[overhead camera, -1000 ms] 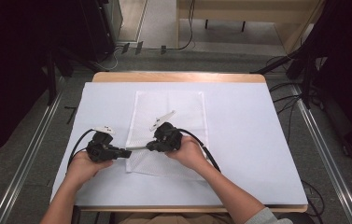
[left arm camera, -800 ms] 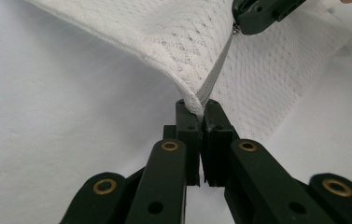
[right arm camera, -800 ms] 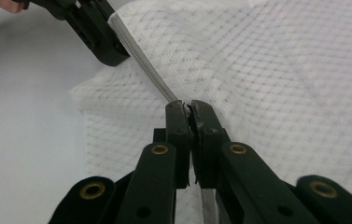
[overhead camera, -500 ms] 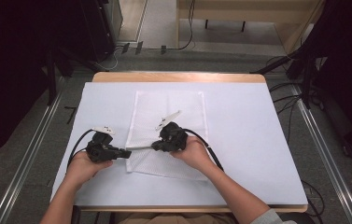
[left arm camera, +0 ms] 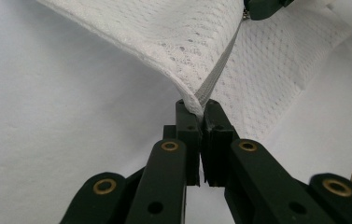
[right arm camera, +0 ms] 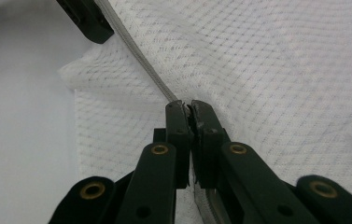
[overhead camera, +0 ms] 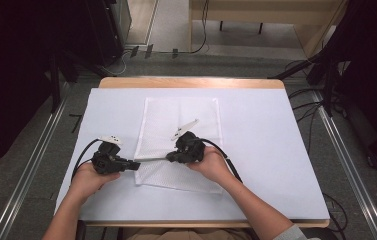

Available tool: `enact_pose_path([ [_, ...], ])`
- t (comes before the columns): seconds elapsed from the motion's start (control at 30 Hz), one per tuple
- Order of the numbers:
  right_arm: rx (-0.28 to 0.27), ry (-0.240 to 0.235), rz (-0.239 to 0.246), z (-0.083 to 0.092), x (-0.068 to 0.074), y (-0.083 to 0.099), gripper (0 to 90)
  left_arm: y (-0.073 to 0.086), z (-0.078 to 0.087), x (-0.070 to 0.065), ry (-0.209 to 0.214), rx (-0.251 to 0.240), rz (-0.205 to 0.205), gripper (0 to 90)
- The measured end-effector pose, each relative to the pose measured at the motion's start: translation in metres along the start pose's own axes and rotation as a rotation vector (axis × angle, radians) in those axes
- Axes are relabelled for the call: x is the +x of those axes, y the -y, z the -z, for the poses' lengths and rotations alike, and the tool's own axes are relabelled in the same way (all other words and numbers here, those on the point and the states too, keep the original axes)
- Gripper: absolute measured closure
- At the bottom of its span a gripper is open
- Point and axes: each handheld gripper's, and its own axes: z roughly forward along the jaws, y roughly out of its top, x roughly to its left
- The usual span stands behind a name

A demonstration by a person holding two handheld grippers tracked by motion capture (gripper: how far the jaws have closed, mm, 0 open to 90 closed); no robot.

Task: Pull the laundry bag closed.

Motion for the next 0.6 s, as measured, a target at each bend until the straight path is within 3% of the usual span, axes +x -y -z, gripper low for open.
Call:
enact_pose_path([
  [0.6,0.019,0.021,-0.015,0.009,-0.009,0.011,88.5,0.001,0.001,0.0,0.009,0.001,0.009,88.2],
])
